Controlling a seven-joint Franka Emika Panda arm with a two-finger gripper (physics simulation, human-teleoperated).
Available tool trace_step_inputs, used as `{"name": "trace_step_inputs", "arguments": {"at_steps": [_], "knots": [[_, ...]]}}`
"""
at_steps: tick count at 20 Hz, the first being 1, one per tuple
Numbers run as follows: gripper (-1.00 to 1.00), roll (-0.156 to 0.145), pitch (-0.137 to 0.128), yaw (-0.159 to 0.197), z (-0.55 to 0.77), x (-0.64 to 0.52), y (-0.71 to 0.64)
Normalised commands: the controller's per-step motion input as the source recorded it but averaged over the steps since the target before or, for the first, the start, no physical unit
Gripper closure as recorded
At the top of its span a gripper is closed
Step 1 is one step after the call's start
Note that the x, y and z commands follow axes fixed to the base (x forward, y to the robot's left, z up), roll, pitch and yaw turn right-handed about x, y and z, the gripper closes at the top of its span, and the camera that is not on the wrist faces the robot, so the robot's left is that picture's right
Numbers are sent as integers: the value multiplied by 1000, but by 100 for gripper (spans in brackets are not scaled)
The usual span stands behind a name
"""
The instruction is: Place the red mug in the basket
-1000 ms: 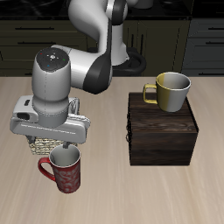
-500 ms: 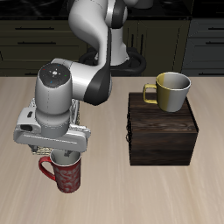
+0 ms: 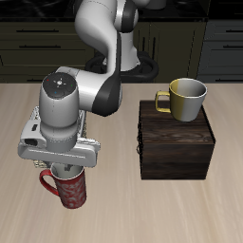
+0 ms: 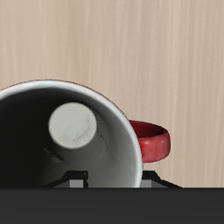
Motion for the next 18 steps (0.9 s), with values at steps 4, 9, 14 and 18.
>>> {"name": "trace_step_inputs", "arguments": {"at_steps": [4, 9, 14, 18], "knots": [[100, 14, -6, -22, -102, 83, 77], [100, 26, -10, -19, -29, 129, 158], [100, 0, -27, 16, 256, 10, 105], [100, 13, -61, 1, 541, -63, 136]]}}
